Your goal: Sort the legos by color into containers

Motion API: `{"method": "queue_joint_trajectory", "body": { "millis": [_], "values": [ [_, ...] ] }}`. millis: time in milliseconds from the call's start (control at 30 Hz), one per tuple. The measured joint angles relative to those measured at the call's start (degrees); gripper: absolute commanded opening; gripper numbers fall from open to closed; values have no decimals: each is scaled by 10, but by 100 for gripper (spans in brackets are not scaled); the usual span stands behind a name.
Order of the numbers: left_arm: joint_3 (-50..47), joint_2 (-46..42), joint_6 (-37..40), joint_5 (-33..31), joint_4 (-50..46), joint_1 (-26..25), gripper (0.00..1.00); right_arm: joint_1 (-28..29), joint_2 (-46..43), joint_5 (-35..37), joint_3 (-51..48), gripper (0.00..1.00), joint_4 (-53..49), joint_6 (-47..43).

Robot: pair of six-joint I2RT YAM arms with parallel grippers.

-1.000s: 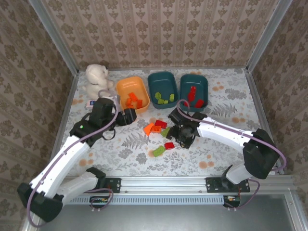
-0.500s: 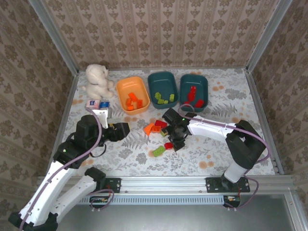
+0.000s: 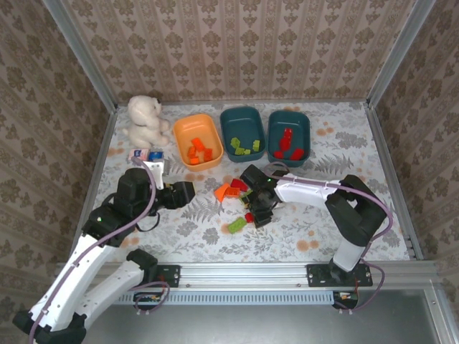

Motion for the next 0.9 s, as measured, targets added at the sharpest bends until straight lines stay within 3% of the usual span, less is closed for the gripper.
{"method": "queue_joint_trajectory", "body": {
  "millis": [233, 433, 633, 767, 900],
  "values": [
    [6, 10, 2, 0, 5, 0, 76, -1, 16, -18, 1, 32, 5, 1],
    [6, 14, 1, 0, 18, 0, 76, -7, 15, -1, 32, 27, -33, -46],
    [13, 66, -7, 17, 73, -7, 77, -61, -27, 89, 165, 26, -149, -196],
    [62, 158, -23, 32, 124, -11, 77, -141, -57, 168, 277, 26, -211, -345],
    [138, 258, -36, 45, 173, -12, 77, -214, -28, 230, 374, 26, -250, -488]
  ]
}}
